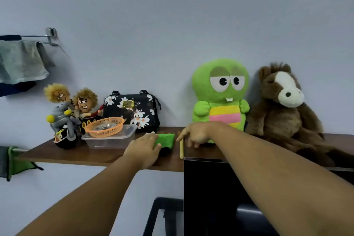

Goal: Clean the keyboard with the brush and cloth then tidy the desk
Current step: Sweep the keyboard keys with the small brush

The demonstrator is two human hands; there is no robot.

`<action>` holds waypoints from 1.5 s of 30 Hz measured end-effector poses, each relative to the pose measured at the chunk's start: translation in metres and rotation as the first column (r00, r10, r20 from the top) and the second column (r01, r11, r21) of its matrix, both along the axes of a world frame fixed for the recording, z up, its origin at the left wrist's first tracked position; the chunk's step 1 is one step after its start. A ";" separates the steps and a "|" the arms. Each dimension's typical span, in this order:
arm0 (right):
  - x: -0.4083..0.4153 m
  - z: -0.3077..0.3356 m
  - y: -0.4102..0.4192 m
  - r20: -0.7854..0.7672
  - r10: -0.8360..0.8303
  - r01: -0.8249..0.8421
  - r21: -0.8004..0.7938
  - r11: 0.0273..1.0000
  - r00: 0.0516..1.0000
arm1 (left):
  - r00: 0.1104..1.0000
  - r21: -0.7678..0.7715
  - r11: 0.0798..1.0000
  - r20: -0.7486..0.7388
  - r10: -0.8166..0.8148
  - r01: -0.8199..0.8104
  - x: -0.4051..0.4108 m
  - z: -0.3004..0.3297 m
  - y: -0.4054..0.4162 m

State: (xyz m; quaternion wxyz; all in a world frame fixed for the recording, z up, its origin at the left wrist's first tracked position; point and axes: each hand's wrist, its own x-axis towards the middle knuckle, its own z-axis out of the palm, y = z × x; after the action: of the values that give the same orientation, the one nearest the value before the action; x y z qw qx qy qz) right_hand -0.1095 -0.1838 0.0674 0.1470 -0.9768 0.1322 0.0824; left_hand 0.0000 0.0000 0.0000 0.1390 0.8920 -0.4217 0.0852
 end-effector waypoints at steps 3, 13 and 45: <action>0.013 -0.007 0.007 -0.094 0.006 -0.005 0.008 1.000 0.996 | 0.999 0.011 0.999 -0.013 -0.033 0.033 0.011 -0.008 0.002; 0.027 -0.014 0.009 -0.072 -0.008 0.007 -0.010 1.000 0.997 | 0.991 0.022 0.996 -0.100 -0.087 0.090 0.023 -0.020 0.010; -0.290 -0.109 0.025 0.898 -0.419 -0.157 0.437 0.886 0.133 | 0.951 -0.462 0.837 0.227 -0.208 0.294 -0.221 -0.056 0.015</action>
State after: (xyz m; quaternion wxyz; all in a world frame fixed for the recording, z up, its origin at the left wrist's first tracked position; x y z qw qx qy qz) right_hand -0.3996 -0.1584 -0.0414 0.4154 -0.7120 0.0700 -0.5618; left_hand -0.2213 0.0146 -0.0562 0.3345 0.7537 -0.5099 0.2450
